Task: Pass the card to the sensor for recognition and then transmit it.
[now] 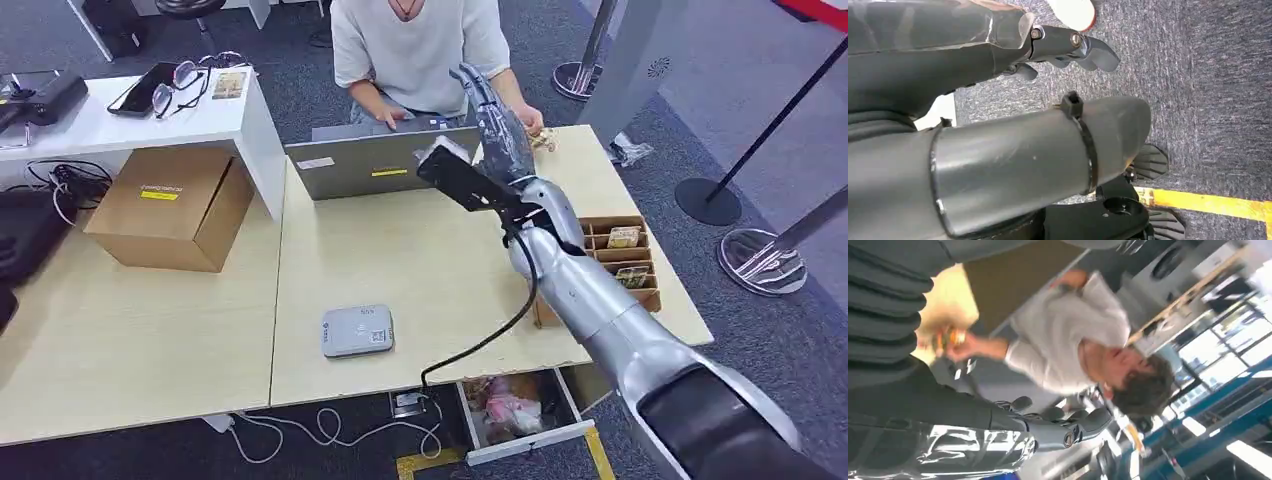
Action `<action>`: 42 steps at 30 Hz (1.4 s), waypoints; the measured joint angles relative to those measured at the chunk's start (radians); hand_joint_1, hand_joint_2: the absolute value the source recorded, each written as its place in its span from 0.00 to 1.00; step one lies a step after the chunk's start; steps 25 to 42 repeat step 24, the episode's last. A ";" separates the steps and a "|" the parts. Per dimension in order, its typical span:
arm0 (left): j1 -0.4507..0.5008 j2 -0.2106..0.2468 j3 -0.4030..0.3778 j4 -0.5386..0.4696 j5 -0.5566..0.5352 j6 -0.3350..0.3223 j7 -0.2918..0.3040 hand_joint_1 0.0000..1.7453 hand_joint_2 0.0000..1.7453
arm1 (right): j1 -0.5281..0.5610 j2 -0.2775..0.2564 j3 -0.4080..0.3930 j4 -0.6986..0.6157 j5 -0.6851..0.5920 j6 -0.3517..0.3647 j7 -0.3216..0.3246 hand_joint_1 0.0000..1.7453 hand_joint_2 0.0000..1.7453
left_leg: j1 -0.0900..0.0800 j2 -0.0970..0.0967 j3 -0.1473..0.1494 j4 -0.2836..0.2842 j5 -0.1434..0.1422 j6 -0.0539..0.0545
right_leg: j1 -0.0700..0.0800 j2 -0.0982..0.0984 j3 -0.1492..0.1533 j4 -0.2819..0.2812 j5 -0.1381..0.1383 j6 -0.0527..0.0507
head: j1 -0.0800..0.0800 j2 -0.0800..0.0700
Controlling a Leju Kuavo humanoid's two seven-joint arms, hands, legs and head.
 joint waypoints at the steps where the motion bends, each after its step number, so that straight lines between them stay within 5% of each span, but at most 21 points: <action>1: 0.000 0.000 0.000 0.000 -0.003 -0.001 -0.005 0.00 0.00 | 0.030 -0.005 -0.011 -0.045 -0.056 0.025 -0.011 0.00 0.00 | 0.000 0.000 0.000 0.000 0.000 0.000 | 0.000 0.000 0.000 0.000 0.000 0.000 | 0.000 0.000; 7: 0.002 0.000 0.000 -0.001 -0.008 -0.008 -0.008 0.00 0.00 | 0.245 -0.020 -0.066 -0.289 -0.262 0.080 -0.056 0.00 0.00 | 0.000 0.000 0.000 0.000 -0.001 0.001 | 0.000 -0.001 0.000 0.000 0.000 0.000 | 0.000 0.000; 22: 0.001 0.002 0.000 -0.002 -0.028 -0.018 0.023 0.00 0.00 | 0.635 0.007 -0.131 -0.640 -0.307 0.055 -0.063 0.00 0.00 | 0.000 0.000 -0.001 -0.001 -0.002 0.000 | 0.000 -0.001 0.000 0.000 -0.001 0.000 | 0.000 0.000; 42: 0.000 0.003 0.000 -0.002 -0.029 -0.017 0.026 0.00 0.00 | 0.659 0.013 -0.142 -0.666 -0.301 0.061 -0.061 0.00 0.00 | 0.000 0.000 0.000 -0.001 -0.002 0.000 | 0.000 0.000 0.000 0.000 -0.001 0.000 | 0.000 0.000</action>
